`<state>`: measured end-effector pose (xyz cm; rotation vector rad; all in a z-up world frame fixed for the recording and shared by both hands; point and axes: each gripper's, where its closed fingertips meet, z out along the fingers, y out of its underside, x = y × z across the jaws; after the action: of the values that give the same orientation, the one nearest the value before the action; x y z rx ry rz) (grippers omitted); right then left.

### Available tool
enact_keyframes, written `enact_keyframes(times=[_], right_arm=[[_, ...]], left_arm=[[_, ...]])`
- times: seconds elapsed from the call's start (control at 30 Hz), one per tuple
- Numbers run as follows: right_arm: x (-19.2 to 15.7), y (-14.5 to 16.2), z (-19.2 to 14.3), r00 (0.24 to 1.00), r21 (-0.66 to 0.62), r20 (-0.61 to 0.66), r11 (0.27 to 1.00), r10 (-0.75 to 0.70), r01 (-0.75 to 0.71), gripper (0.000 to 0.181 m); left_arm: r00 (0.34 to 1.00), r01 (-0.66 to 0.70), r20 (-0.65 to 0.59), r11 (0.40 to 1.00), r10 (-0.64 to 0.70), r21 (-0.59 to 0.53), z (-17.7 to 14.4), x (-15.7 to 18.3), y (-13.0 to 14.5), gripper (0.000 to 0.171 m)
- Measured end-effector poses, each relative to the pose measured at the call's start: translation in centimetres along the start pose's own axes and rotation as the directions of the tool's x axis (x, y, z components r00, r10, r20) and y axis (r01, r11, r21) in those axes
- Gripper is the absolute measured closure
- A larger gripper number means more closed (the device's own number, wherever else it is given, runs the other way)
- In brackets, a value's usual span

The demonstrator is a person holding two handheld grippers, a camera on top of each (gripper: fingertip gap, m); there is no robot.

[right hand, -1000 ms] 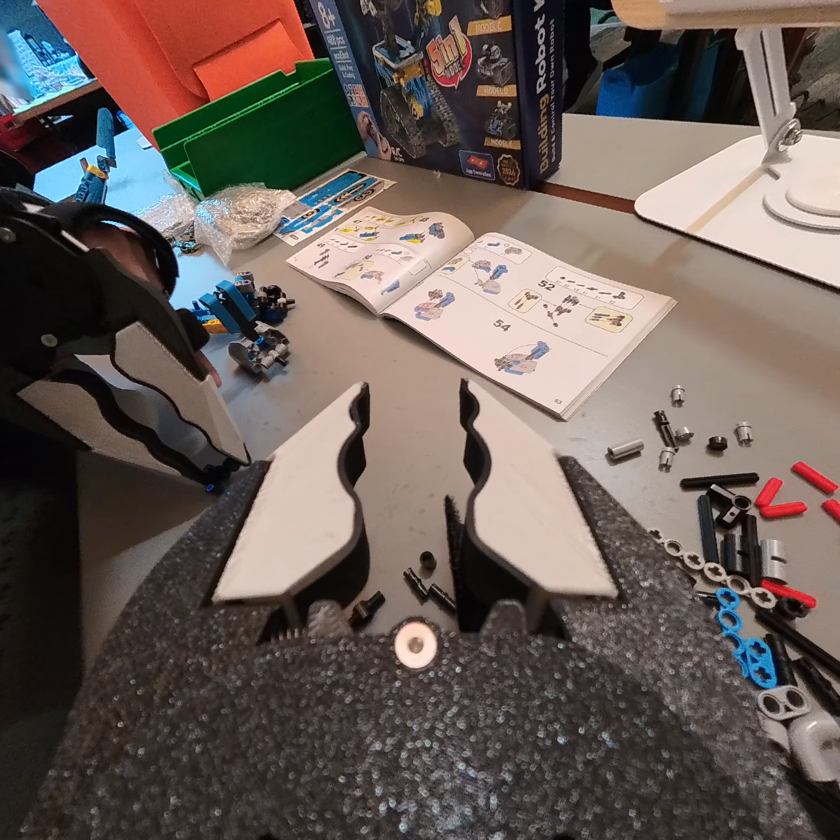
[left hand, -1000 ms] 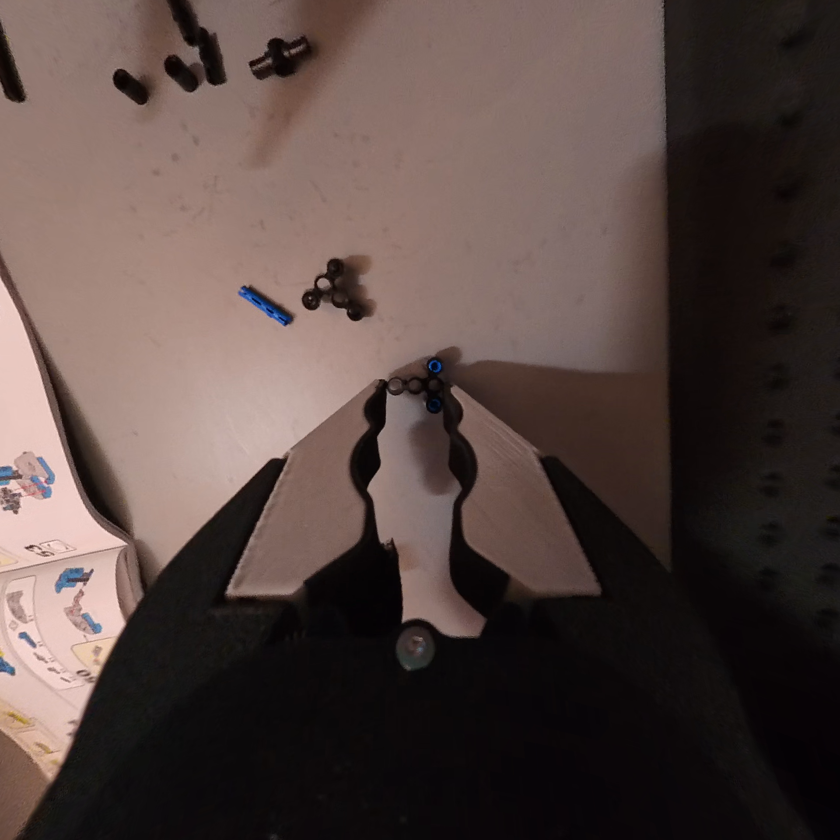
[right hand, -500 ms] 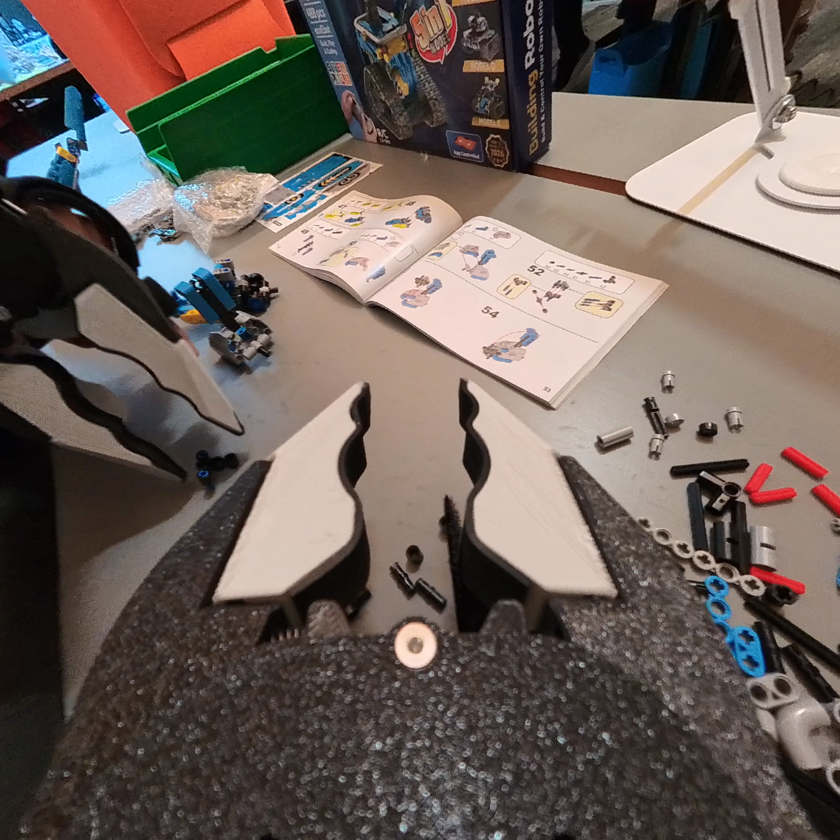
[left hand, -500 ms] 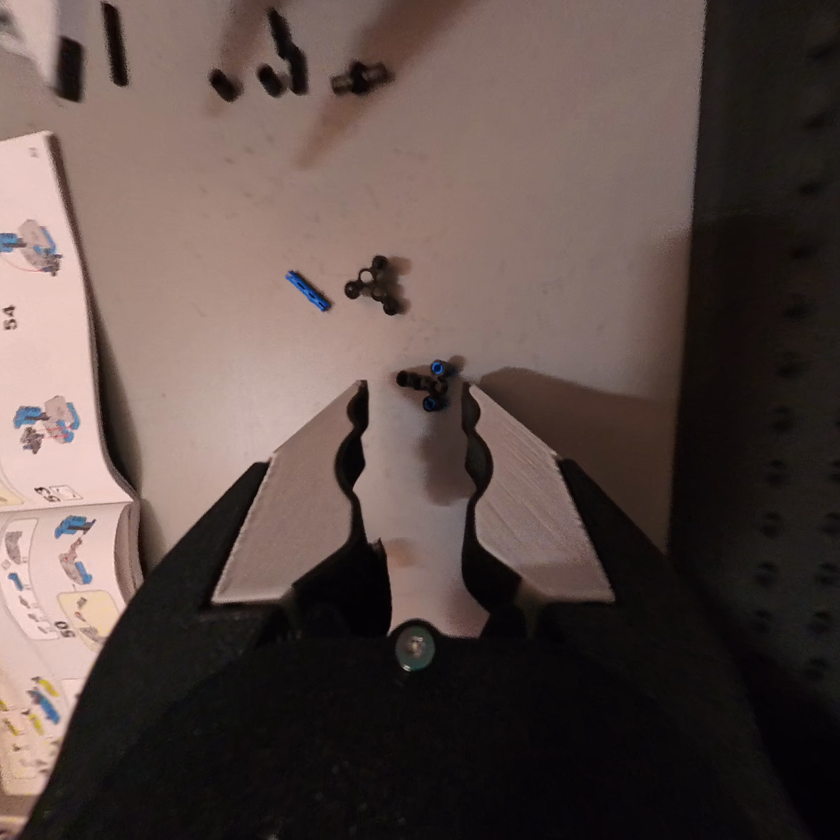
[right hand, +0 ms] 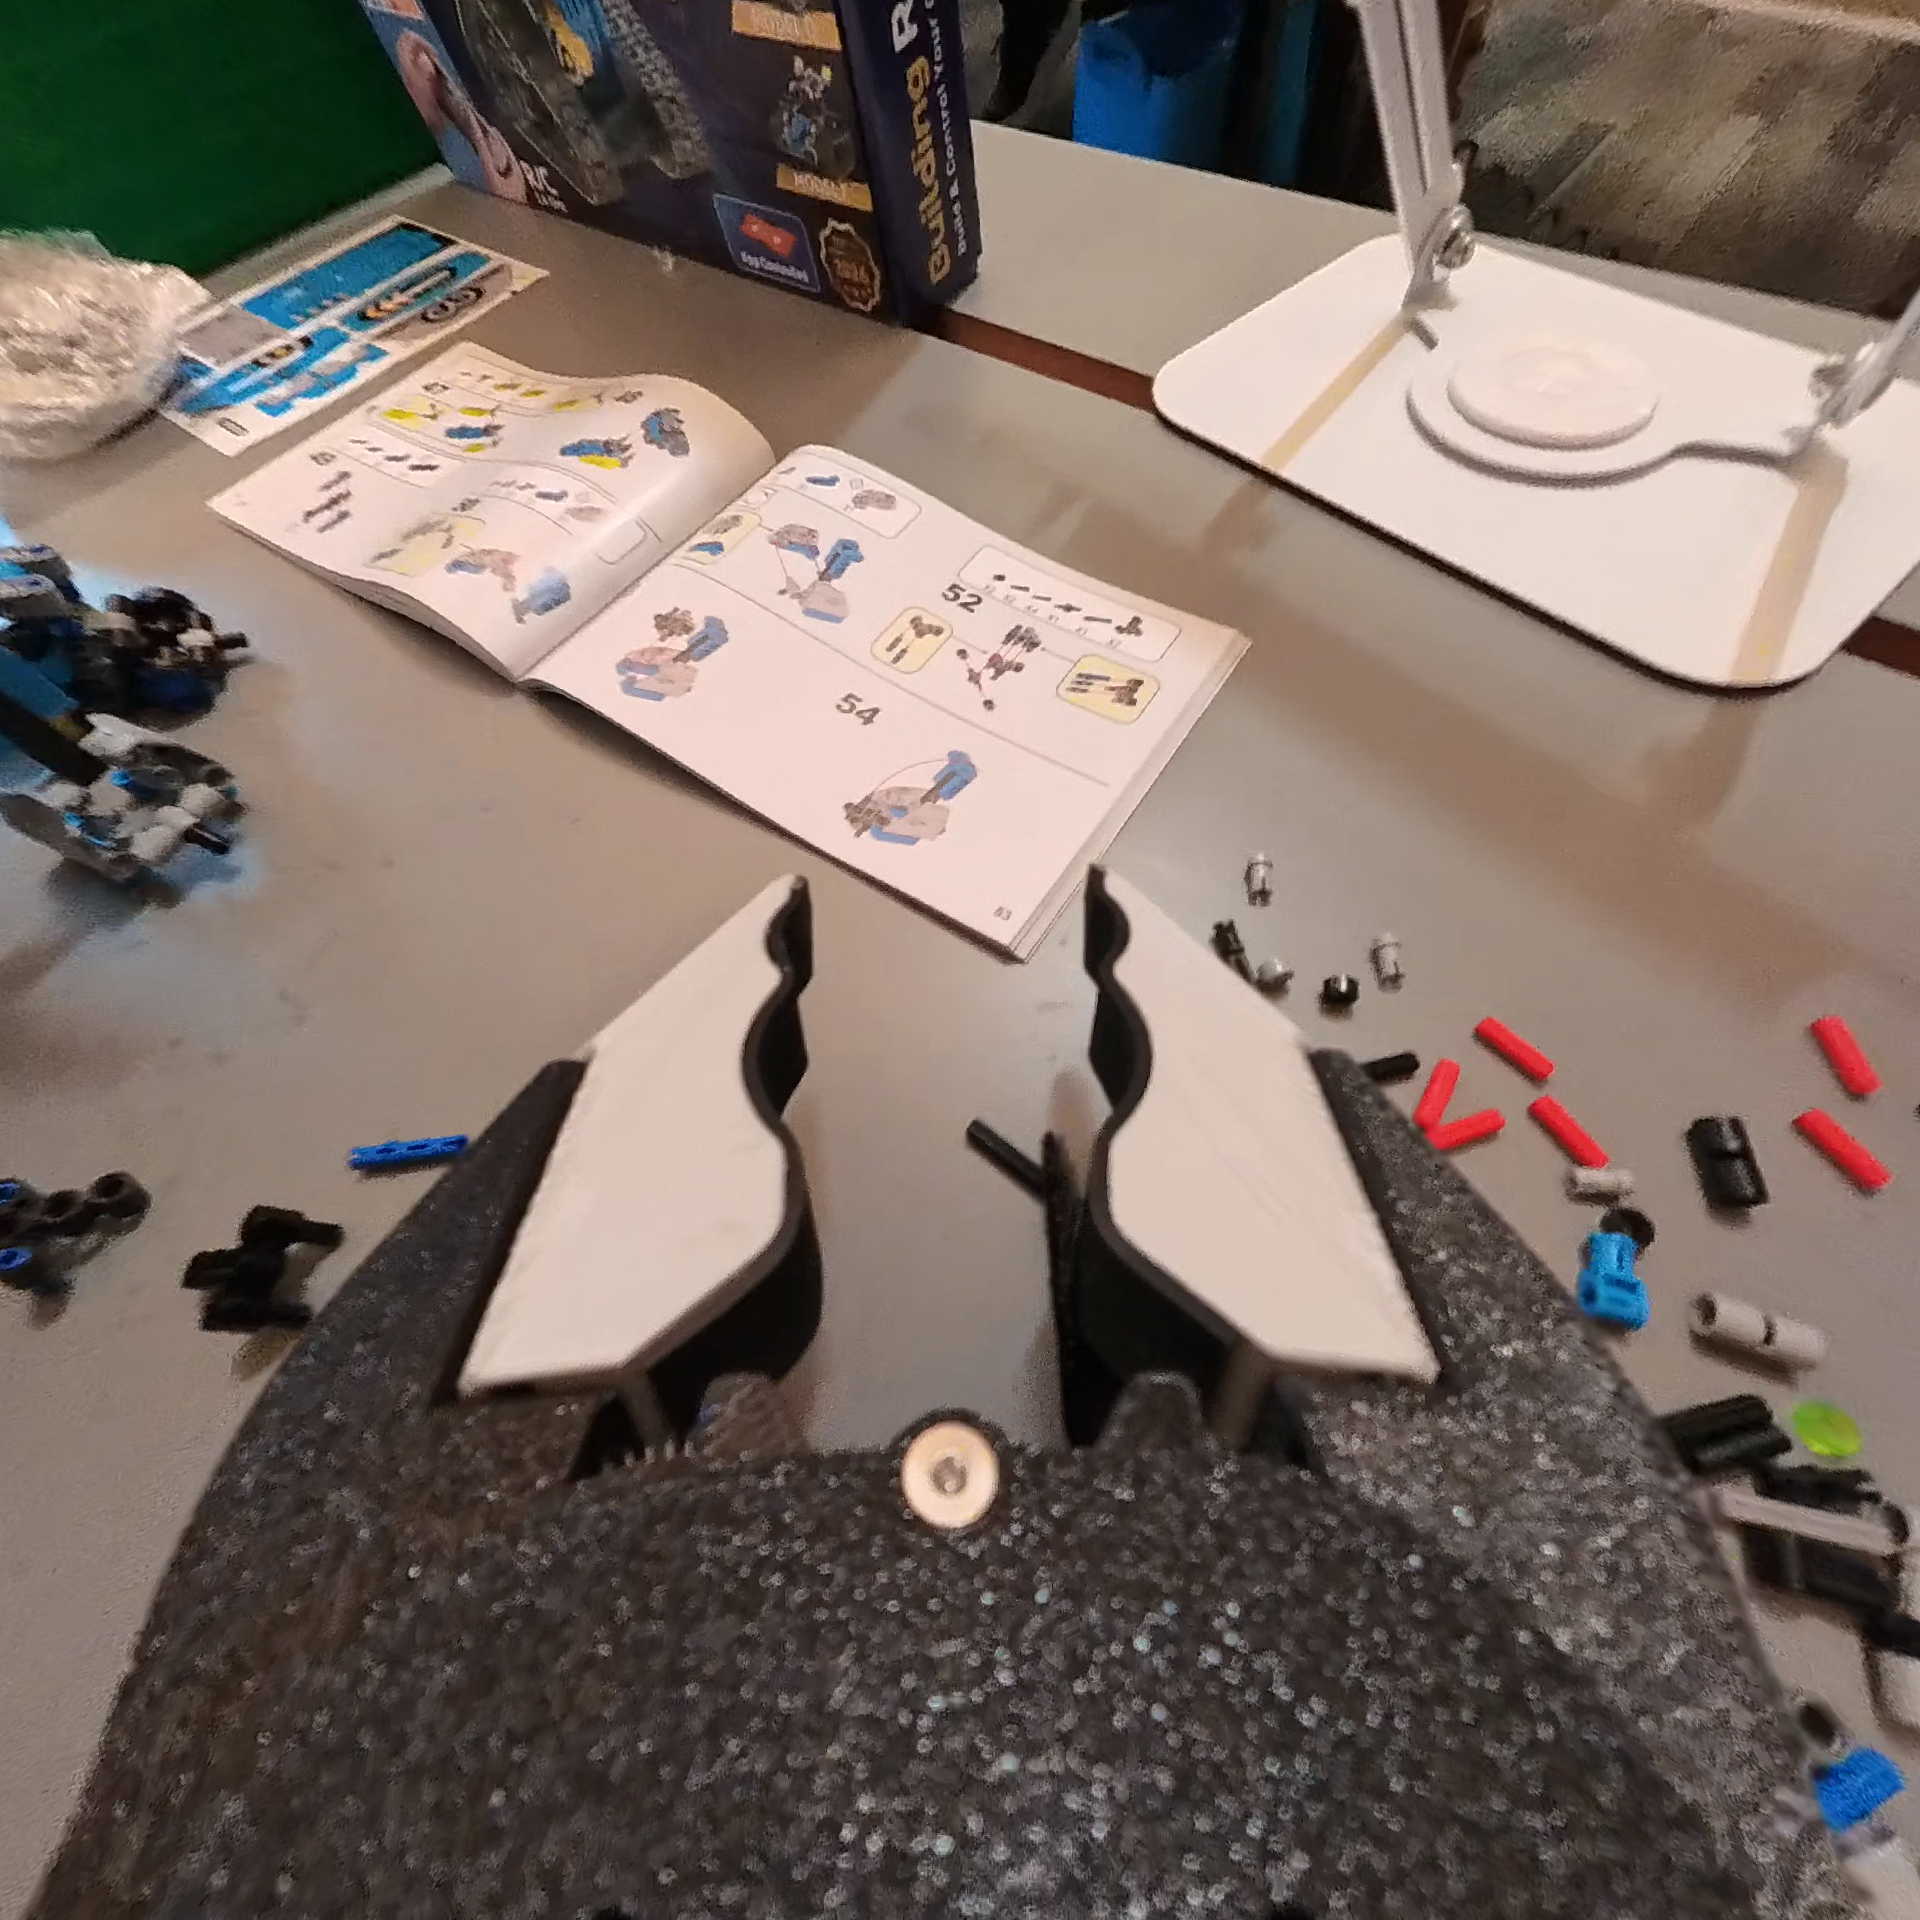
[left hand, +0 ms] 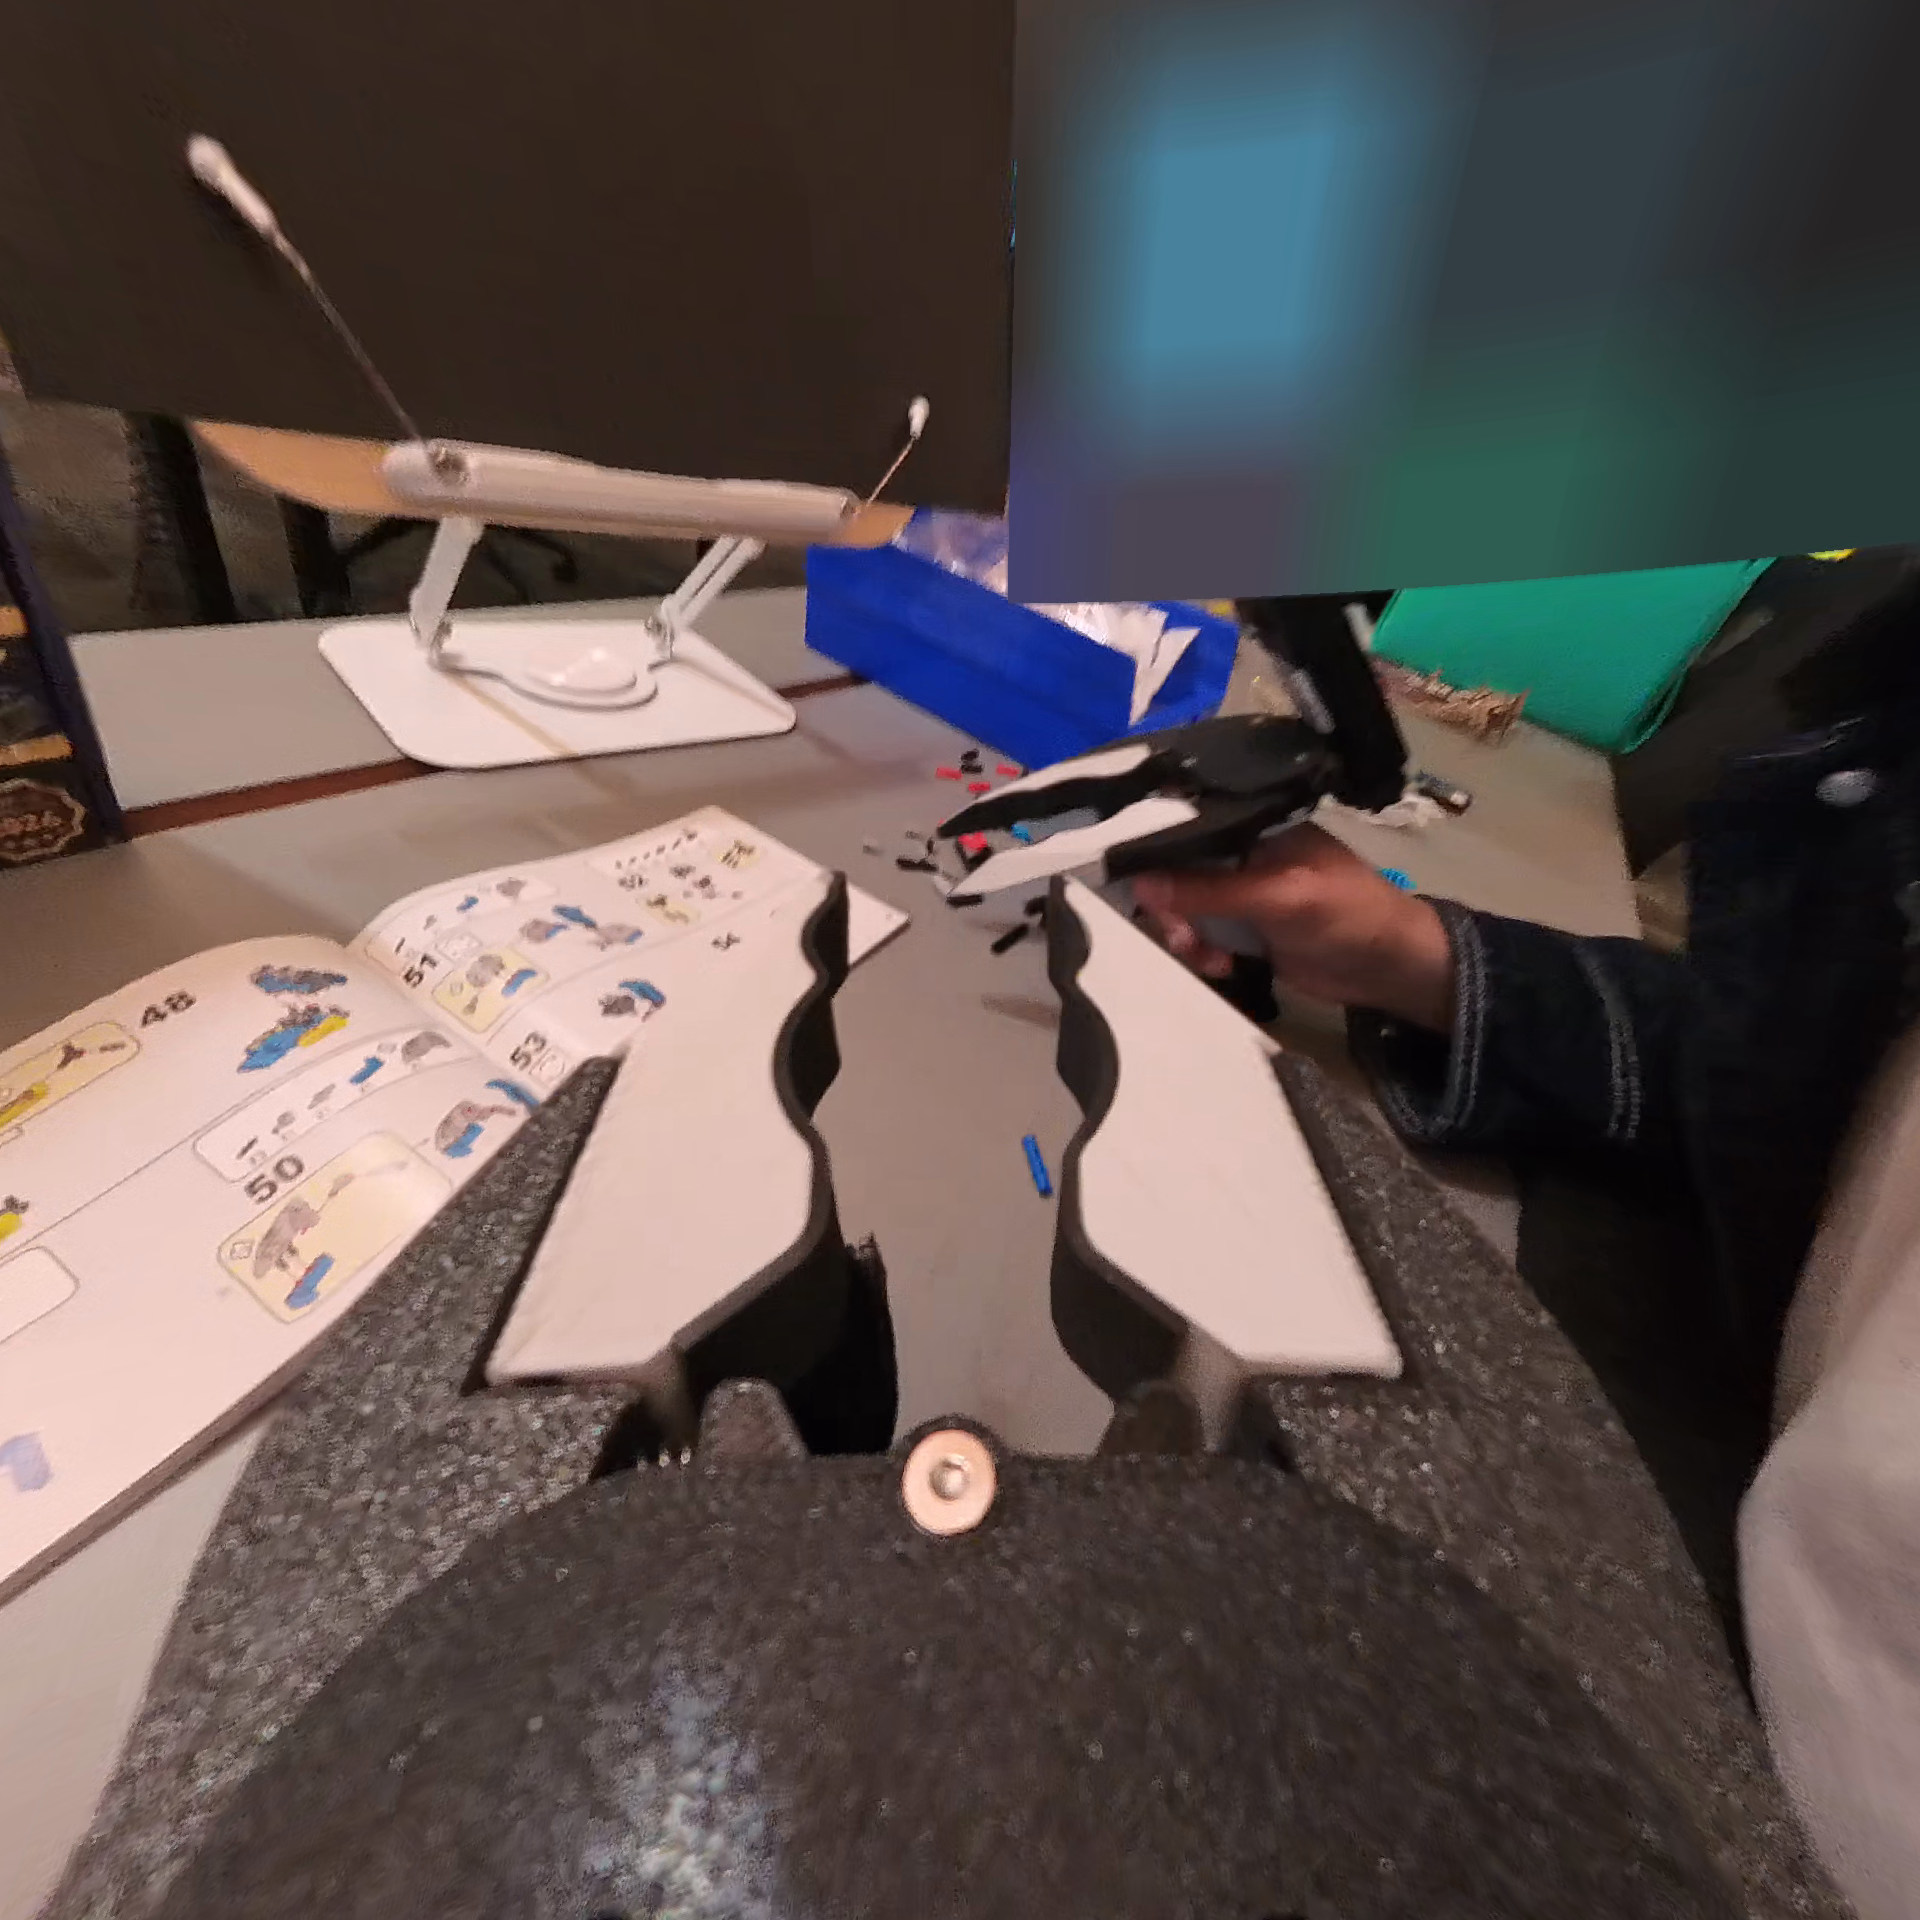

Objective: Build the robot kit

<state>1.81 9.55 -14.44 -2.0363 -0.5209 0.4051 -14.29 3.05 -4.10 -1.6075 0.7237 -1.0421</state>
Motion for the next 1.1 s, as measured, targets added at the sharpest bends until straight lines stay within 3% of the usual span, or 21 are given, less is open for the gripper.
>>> enact_keyframes(times=[0.2, 0.3, 0.33, 0.4, 0.47, 0.6, 0.77, 1.1], right_arm=[[-0.2, 0.4, 1.2, 1.0, -0.032, 0.013, 0.999, -0.006, 0.006, 0.133], [-1.4, 0.2, 0.9, 0.995, -0.017, 0.098, 1.0, -0.003, 0.004, 0.139], [-2.7, 0.3, 0.5, 0.983, -0.018, 0.182, 1.0, -0.018, 0.021, 0.143], [-7.0, 0.6, -1.5, 0.888, -0.021, 0.458, 0.998, -0.042, 0.058, 0.155], [-10.9, 2.0, -4.2, 0.73, -0.06, 0.682, 0.991, -0.047, 0.119, 0.146], [-13.2, 5.4, -5.4, 0.632, -0.086, 0.762, 0.944, -0.143, 0.318, 0.147], [-14.4, 6.7, -4.5, 0.63, -0.04, 0.712, 0.878, -0.31, 0.478, 0.151], [-14.6, 7.2, -3.8, 0.629, -0.013, 0.659, 0.83, -0.412, 0.557, 0.168]], left_arm=[[0.995, -0.098, 0.013, 0.992, 0.097, 0.077, -0.9, 0.1, -1.0, 0.135], [0.993, -0.115, 0.048, 0.991, 0.111, 0.073, -1.0, -0.6, -0.8, 0.137], [0.995, -0.095, 0.045, 0.994, 0.093, 0.061, -0.9, -0.7, -0.5, 0.137], [0.997, -0.07, 0.034, 0.996, 0.068, 0.051, -0.9, -0.8, -0.3, 0.137], [0.996, -0.078, 0.047, 0.996, 0.076, 0.048, -0.8, -0.9, -0.2, 0.137], [0.988, -0.136, 0.072, 0.991, 0.137, -0.011, -0.4, -0.9, 0.8, 0.137], [0.979, -0.18, 0.083, 0.982, 0.185, -0.06, 0.1, -0.7, 1.6, 0.137], [0.977, -0.185, 0.096, 0.98, 0.191, -0.072, 0.1, -0.9, 1.8, 0.138]])
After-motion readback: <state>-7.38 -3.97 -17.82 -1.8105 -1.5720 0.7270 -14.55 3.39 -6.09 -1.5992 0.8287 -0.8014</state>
